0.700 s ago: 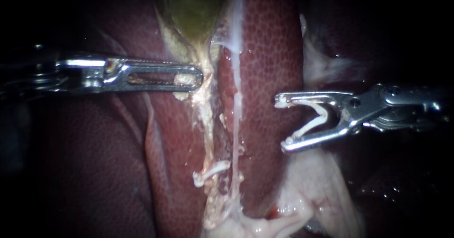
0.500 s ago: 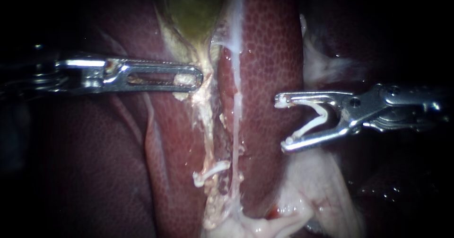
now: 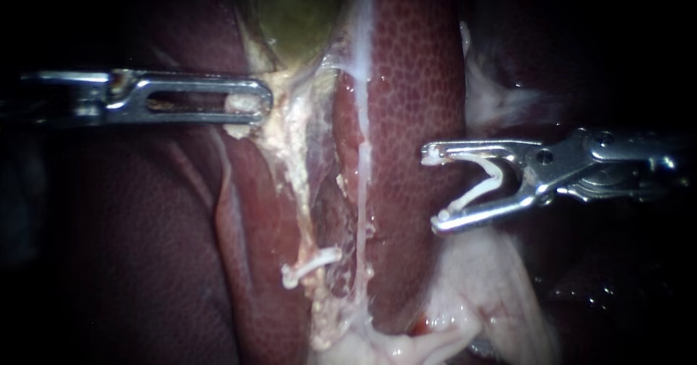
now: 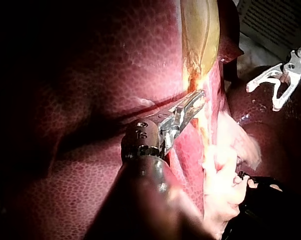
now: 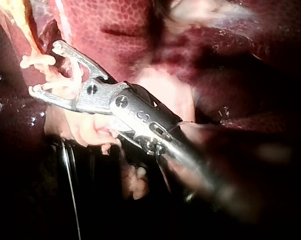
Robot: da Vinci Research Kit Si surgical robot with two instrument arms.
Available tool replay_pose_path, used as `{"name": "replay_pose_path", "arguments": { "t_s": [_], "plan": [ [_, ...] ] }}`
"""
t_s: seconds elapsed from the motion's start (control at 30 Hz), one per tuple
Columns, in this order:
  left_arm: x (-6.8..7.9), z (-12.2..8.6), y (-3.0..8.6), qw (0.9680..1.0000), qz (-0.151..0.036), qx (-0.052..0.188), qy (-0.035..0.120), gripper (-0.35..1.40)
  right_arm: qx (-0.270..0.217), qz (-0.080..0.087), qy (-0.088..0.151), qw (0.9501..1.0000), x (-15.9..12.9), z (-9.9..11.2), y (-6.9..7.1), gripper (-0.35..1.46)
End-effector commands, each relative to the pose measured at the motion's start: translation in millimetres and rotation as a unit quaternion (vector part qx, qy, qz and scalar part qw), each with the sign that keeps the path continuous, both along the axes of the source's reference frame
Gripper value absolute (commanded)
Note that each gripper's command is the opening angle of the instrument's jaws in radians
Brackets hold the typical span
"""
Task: Clipping second clip left tube
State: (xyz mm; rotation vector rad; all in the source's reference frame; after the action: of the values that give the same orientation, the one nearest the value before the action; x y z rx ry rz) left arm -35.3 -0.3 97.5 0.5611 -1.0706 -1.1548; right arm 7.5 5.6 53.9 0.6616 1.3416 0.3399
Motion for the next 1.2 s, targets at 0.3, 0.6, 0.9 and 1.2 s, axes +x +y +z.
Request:
{"name": "replay_pose_path", "arguments": {
  "t_s": [0.3, 0.6, 0.9, 1.2],
  "plan": [
    [1.6, -1.7, 0.7, 0.9999, -0.01, -0.007, -0.003, -0.35, 0.0, 0.0, 0.0, 1.0, 0.0, 0.0, 0.0, 0.6],
    [1.5, -1.6, 0.6, 0.9999, -0.011, -0.007, -0.003, -0.35, -0.001, 0.0, 0.0, 1.0, 0.2, 0.1, -0.1, 0.6],
    [1.5, -1.6, 0.6, 0.9999, -0.011, -0.007, -0.003, -0.35, -0.009, -0.007, 0.006, 0.9999, 3.9, 2.5, -2.6, 0.6],
    [1.4, -1.6, 0.6, 0.9999, -0.011, -0.007, -0.003, -0.35, 0.001, -0.019, 0.013, 0.9997, 9.9, 7.4, -6.2, 0.6]
  ]
}}
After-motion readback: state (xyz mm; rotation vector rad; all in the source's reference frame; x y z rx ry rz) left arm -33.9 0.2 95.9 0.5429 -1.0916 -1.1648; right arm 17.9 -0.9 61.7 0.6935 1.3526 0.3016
